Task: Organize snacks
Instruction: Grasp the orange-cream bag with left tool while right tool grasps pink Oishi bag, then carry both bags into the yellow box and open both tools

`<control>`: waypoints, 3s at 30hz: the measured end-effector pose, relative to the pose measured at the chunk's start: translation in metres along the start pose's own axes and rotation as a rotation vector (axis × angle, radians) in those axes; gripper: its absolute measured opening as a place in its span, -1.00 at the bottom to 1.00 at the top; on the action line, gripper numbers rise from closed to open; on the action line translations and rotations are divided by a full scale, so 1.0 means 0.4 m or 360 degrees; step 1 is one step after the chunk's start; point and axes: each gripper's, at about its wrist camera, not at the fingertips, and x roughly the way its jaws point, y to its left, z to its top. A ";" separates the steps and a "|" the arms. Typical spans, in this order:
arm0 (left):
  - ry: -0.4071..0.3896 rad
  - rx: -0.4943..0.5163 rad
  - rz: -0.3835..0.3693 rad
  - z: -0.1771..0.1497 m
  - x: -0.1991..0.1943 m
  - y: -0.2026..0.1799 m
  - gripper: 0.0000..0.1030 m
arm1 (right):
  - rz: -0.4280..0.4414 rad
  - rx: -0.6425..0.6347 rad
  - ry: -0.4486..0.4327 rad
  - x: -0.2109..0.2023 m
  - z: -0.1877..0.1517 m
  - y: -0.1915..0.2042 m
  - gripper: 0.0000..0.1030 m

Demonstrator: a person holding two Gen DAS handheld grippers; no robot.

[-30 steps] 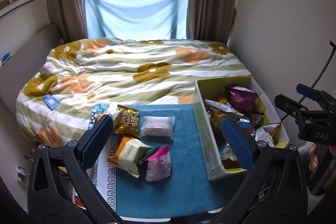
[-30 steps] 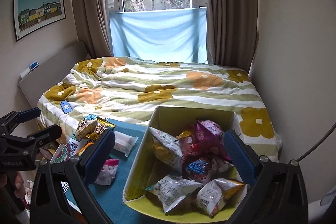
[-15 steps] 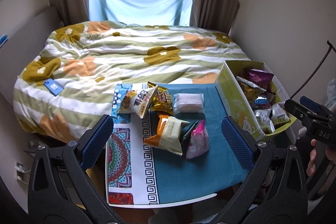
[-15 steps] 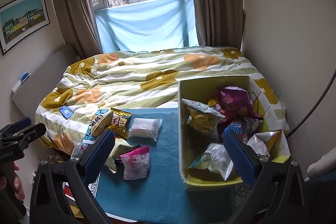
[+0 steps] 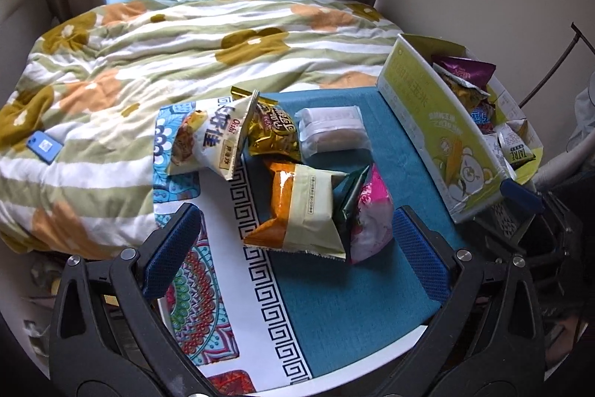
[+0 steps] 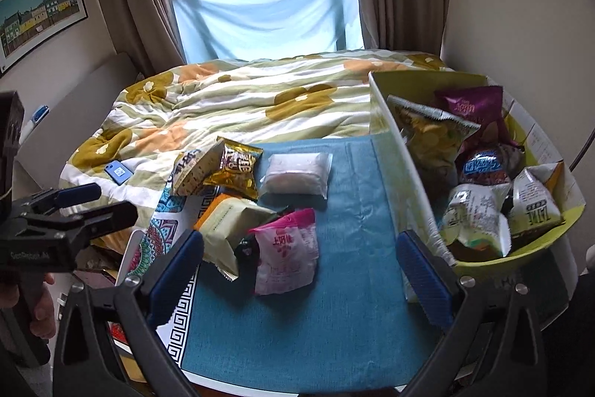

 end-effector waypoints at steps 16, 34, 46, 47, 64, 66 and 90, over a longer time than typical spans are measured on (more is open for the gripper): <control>0.0231 -0.0056 0.0011 -0.010 0.315 0.006 0.83 | 0.0086 -0.0049 0.0231 0.291 -0.088 0.003 0.74; 0.0318 -0.0058 -0.0020 -0.030 0.352 -0.001 0.19 | 0.0166 -0.0059 0.0334 0.369 -0.089 -0.001 0.36; 0.0332 -0.0096 0.0045 -0.069 0.304 0.016 0.17 | 0.0156 -0.0120 0.0313 0.363 -0.098 0.007 -0.04; 0.0335 -0.0098 0.0045 -0.070 0.301 0.016 0.17 | 0.0149 -0.0123 0.0306 0.359 -0.098 0.006 -0.09; 0.0246 -0.0099 0.0026 -0.057 0.130 -0.016 0.17 | 0.0026 -0.0052 0.0208 0.200 -0.069 -0.037 -0.16; 0.0218 -0.0105 0.0019 -0.048 0.089 -0.023 0.17 | 0.0022 -0.0067 0.0181 0.165 -0.054 -0.030 -0.16; -0.0226 0.0065 -0.0088 0.230 -0.174 -0.350 0.17 | -0.0099 0.0004 -0.0220 -0.223 0.189 -0.193 -0.16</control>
